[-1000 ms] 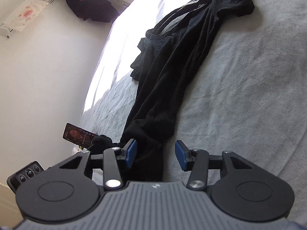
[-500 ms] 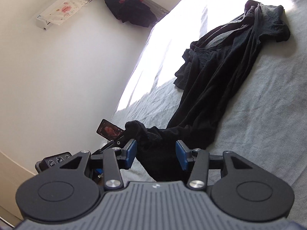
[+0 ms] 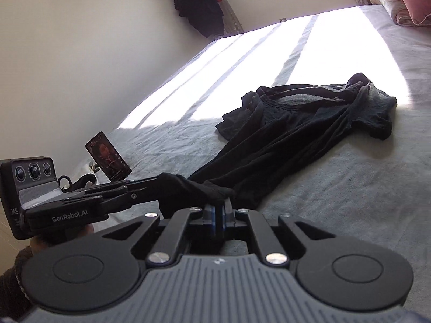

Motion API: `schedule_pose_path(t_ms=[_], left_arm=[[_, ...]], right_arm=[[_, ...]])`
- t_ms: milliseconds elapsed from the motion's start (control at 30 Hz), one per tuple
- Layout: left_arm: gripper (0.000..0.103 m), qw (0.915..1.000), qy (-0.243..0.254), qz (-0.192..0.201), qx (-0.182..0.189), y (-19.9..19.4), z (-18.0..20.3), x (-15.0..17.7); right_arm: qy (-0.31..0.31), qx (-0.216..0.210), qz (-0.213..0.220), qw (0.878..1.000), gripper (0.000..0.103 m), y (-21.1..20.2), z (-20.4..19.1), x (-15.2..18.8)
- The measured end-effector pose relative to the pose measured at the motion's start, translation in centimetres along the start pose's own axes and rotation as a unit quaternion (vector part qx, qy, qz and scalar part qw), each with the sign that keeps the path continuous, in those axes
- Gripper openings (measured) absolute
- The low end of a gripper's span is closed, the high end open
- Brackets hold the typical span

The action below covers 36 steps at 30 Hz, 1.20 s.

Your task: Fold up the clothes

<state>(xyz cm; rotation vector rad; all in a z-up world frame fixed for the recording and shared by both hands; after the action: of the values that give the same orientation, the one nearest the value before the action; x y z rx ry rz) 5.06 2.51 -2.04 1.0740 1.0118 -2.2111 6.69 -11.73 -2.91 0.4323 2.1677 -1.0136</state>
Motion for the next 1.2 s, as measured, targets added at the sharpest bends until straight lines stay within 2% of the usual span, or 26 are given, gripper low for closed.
schedule_pose_path(t_ms=[67, 167, 300, 467, 533, 667, 800, 1000, 1033, 1067, 1100, 1167, 1200], left_arm=[[0.033, 0.9999, -0.003, -0.003, -0.013, -0.5, -0.8, 0.0], [0.041, 0.9977, -0.028, -0.032, -0.052, -1.1, -3.4, 0.6], [0.041, 0.9899, -0.062, -0.072, -0.106, -2.2, -6.9, 1.6], [0.041, 0.9748, -0.104, -0.107, -0.166, -5.0, -11.8, 3.9], [0.041, 0.9715, -0.12, -0.121, -0.165, -6.0, -12.8, 5.1], [0.039, 0.9667, -0.15, -0.161, -0.13, -7.0, -12.6, 7.9], [0.039, 0.9636, -0.148, -0.194, -0.109, -6.3, -11.2, 9.8], [0.037, 0.9658, -0.112, -0.213, -0.097, -5.0, -8.9, 10.5], [0.035, 0.9654, -0.108, -0.216, -0.099, -4.7, -8.6, 10.6], [0.016, 0.9649, -0.103, -0.219, -0.103, -4.5, -8.4, 10.7], [0.001, 0.9643, -0.098, -0.222, -0.107, -4.3, -8.2, 10.8], [0.001, 0.9645, -0.093, -0.217, -0.118, -4.2, -8.0, 10.6], [0.001, 0.9673, -0.086, -0.206, -0.12, -4.4, -7.6, 10.1]], right_arm=[[-0.023, 0.034, 0.006, 0.999, 0.006, -1.4, 0.6, -0.3], [-0.054, 0.091, 0.006, 0.994, 0.006, -3.2, 1.7, -0.2], [-0.08, 0.152, 0.006, 0.985, 0.006, -5.4, 3.1, 0.6], [-0.1, 0.219, 0.011, 0.97, 0.004, -8.3, 4.4, 1.8], [-0.107, 0.242, 0.013, 0.964, 0.004, -9.3, 4.9, 2.3], [-0.115, 0.278, 0.011, 0.954, 0.003, -10.5, 5.6, 3.6], [-0.124, 0.304, -0.004, 0.945, 0.003, -10.6, 6.2, 5.3], [-0.127, 0.322, -0.023, 0.938, 0.003, -9.5, 7.0, 7.2], [-0.126, 0.324, -0.025, 0.937, 0.003, -9.4, 7.1, 7.4], [-0.125, 0.326, -0.026, 0.937, 0.003, -9.2, 7.3, 7.5], [-0.124, 0.328, -0.027, 0.936, 0.003, -9.2, 7.4, 7.6], [-0.122, 0.336, -0.026, 0.934, 0.003, -9.2, 7.7, 7.6], [-0.123, 0.341, -0.023, 0.932, 0.003, -9.4, 7.9, 7.5]])
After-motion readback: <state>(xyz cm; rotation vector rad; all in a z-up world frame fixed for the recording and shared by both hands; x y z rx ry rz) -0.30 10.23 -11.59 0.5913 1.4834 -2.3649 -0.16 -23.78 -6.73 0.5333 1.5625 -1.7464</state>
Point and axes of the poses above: each gripper's, at about its wrist camera, not at the fingertips, and y roughly the way its jaws point, z to its right, x to its underside, the point moved 9 cm from there along y, roughly the way its jaws point, and after that the axes turned 1 degree about -x, right-handed, at the moved point
